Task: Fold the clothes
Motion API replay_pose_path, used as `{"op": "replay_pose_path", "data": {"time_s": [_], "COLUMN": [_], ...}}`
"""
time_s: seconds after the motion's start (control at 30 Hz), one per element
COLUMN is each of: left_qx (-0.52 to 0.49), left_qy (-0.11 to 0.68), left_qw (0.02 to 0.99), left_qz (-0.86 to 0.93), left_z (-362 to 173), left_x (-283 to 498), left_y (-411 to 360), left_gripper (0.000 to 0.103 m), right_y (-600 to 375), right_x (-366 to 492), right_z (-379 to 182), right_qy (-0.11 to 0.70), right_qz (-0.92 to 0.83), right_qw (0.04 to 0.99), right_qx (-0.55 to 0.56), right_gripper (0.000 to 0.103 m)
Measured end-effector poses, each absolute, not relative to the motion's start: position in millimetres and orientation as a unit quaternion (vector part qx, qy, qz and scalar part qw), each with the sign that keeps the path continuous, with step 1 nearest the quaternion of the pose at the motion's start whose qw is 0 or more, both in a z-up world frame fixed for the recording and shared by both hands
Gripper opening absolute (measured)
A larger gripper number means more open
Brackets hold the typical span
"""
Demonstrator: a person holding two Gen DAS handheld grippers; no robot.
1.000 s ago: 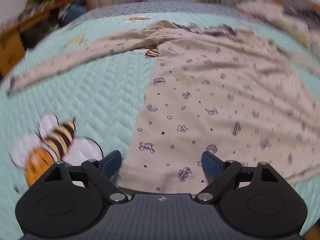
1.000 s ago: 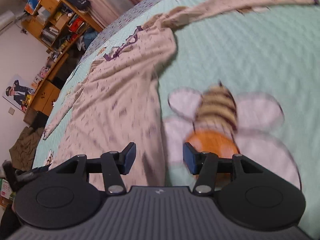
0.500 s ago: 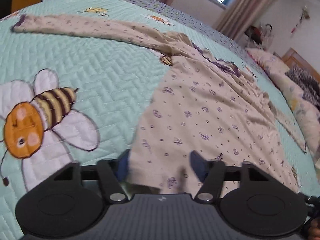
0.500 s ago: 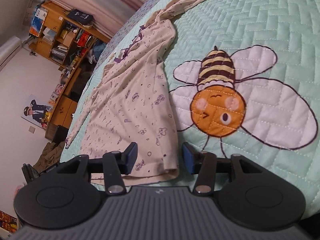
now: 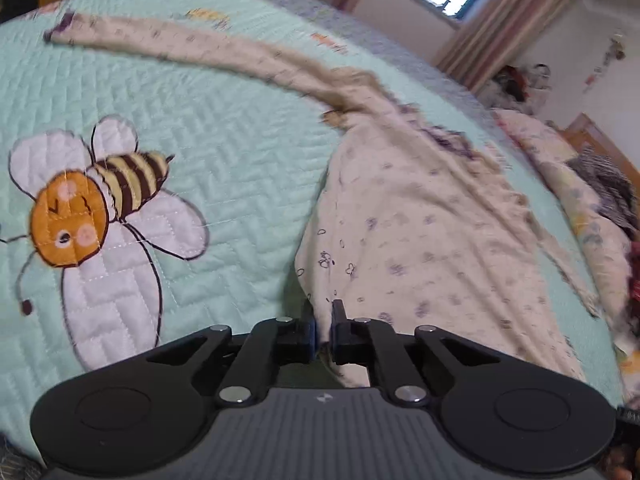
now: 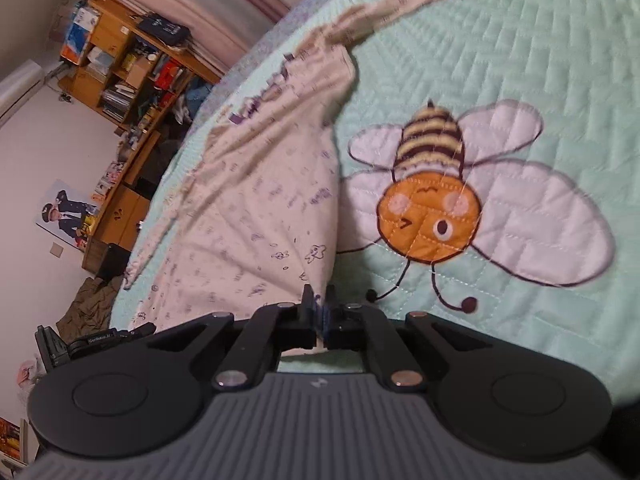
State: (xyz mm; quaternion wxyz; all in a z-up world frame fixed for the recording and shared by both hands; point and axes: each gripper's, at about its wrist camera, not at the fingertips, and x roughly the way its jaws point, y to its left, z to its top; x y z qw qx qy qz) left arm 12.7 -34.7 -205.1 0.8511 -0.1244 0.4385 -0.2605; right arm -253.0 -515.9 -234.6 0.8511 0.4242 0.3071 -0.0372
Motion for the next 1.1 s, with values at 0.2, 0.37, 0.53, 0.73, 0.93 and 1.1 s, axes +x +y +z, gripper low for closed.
{"op": "replay_pose_path", "data": {"time_s": [0.2,0.37,0.53,0.73,0.93,1.1], "left_qx": [-0.093,-0.066,-0.039,-0.001,0.129,0.177], "left_qy": [0.455,0.418,0.38,0.328,0.262,0.311], "left_qw": [0.847,0.874,0.897,0.923,0.923,0.896], "left_qz": [-0.259,-0.24,-0.22,-0.2,-0.249,-0.262], "left_z": [-199,-182,-164,-142,-143,-187], "left_x": [-15,-22,-29,-35,-35,-30], "left_y": [-23,-21,-19,-25,-124,-152], "left_gripper": [0.008,0.024,0.034,0.073,0.098,0.084], "right_y": [-517,-517,-519,-501,-473,-448], "right_x": [-285,-295,-303,-281,-199,-138], "right_z": [-223,-242,-213,-176,-156,-196], "right_qy": [0.334,0.365,0.32,0.279,0.26,0.325], "right_qz": [-0.04,-0.07,-0.075,-0.083,-0.068,-0.063], "right_qw": [0.839,0.816,0.842,0.896,0.931,0.92], "right_qx": [0.428,0.442,0.428,0.335,0.247,0.208], "right_gripper": [0.003,0.006,0.014,0.04,0.058,0.058]}}
